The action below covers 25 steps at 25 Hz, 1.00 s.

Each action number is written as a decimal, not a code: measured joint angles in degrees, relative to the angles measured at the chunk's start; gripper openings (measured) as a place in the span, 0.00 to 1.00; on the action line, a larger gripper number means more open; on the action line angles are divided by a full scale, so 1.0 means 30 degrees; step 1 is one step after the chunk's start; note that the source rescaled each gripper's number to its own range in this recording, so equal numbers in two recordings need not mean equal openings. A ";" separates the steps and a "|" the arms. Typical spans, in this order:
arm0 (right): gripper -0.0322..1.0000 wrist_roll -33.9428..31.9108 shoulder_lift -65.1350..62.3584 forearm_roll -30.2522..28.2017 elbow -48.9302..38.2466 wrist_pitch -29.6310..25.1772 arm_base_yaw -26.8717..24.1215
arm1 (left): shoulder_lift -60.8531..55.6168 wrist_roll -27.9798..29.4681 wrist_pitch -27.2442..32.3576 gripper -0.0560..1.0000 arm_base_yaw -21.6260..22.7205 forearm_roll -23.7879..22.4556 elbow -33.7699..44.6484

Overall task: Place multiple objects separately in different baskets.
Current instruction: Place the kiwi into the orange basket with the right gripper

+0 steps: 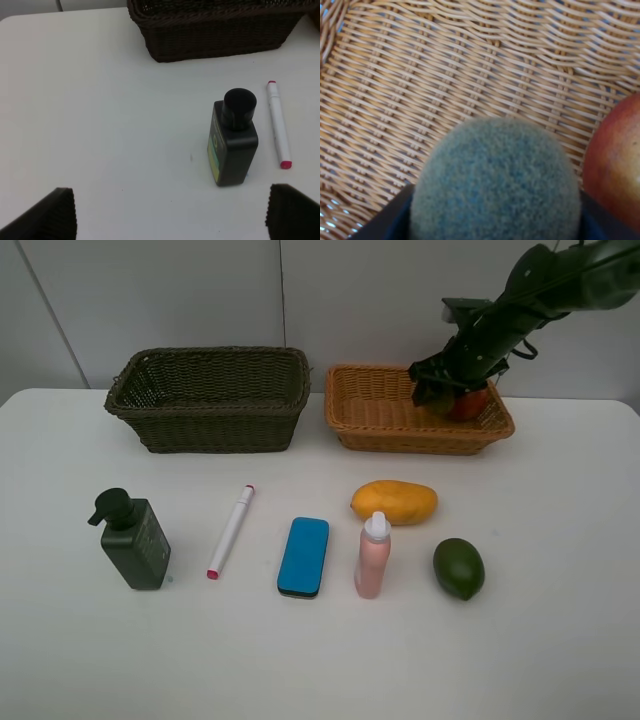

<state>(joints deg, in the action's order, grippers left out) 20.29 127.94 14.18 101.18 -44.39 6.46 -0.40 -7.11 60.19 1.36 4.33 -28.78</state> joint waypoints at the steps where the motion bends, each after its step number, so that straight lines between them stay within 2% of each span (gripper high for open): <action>1: 0.03 0.0000 0.0042 0.0000 0.0000 0.0000 0.0000 | 0.0000 0.0000 0.0000 1.00 0.0000 0.0000 0.0000; 2: 0.07 0.0000 0.0066 -0.0026 0.0000 0.0000 0.0000 | 0.0000 0.0000 0.0000 1.00 0.0000 0.0000 0.0000; 3: 0.20 0.0000 0.0082 -0.0072 0.0000 0.0000 0.0000 | 0.0000 0.0000 0.0000 1.00 0.0000 0.0000 0.0000; 5: 0.62 0.0000 0.0088 -0.0176 0.0000 0.0000 0.0000 | 0.0000 0.0000 0.0000 1.00 0.0000 0.0000 0.0000; 6: 0.78 0.0000 0.0088 -0.0137 0.0000 0.0000 0.0000 | 0.0000 0.0000 0.0000 1.00 0.0000 0.0000 0.0000; 7: 0.86 0.0019 0.0088 -0.0091 0.0000 0.0000 0.0000 | 0.0000 0.0000 0.0000 1.00 0.0000 0.0000 0.0000; 8: 0.91 0.0095 0.0088 0.0010 0.0000 0.0000 0.0000 | 0.0000 0.0000 0.0000 1.00 0.0000 0.0000 0.0000; 10: 0.96 0.0321 0.0088 0.0341 0.0000 0.0000 0.0000 | 0.0000 0.0000 0.0000 1.00 0.0000 0.0000 0.0000; 13: 0.99 0.0788 0.0088 0.0657 0.0000 0.0000 0.0000 | 0.0000 0.0000 0.0000 1.00 0.0000 0.0000 0.0000; 25: 1.00 0.0918 0.0088 0.0809 0.0000 -0.0684 0.0000 | 0.0000 0.0000 0.0000 1.00 0.0000 0.0000 0.0000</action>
<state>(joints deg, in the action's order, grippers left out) 23.05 128.20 16.60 101.18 -46.44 6.46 -0.40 -7.11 60.19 1.36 4.33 -28.78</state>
